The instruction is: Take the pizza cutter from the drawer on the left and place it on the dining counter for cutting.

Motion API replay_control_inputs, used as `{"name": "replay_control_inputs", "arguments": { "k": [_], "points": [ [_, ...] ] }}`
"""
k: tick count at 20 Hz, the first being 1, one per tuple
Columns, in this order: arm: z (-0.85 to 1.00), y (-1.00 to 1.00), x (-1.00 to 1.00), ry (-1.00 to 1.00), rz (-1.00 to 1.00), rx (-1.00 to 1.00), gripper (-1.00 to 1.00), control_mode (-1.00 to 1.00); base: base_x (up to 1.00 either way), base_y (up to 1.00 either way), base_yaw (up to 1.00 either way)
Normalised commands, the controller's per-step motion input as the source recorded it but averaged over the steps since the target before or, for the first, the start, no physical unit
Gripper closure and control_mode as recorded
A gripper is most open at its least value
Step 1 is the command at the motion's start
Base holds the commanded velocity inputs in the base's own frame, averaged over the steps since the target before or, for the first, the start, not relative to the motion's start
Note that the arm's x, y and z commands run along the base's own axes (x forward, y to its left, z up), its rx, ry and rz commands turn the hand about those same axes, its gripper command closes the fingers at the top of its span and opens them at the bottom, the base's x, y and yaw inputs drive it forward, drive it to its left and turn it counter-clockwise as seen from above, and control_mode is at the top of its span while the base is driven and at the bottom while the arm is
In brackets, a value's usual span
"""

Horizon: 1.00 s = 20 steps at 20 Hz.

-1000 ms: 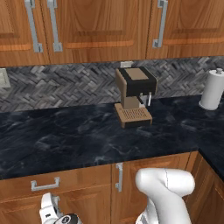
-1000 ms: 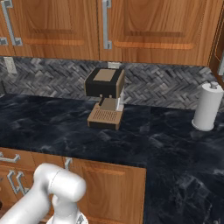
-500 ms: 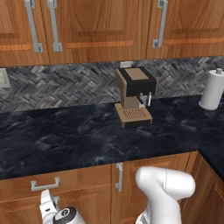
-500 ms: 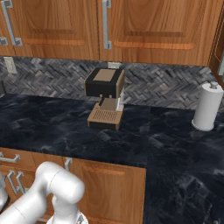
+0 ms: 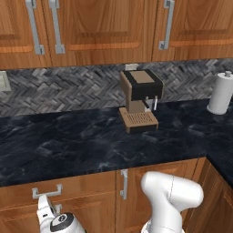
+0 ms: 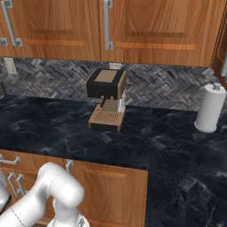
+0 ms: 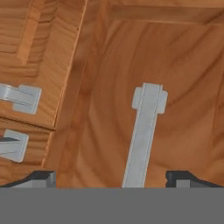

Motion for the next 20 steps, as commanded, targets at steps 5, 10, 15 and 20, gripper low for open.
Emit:
{"name": "replay_control_inputs", "arguments": {
  "k": [5, 10, 15, 20],
  "points": [
    [0.00, 0.00, 0.18, -0.10, 0.00, 0.00, -1.00, -1.00, 0.00, 0.00, 0.00],
    [-0.04, 0.02, 0.19, -0.05, 0.00, 0.00, -1.00, -1.00, 0.00, 0.00, 0.00],
    [0.00, 0.00, 0.19, -0.03, 0.00, 0.00, -1.00, -1.00, 0.00, 0.00, 0.00],
    [-0.06, 0.01, 0.15, -0.03, 0.00, 0.00, -1.00, -1.00, 0.00, 0.00, 0.00]
  ]
}}
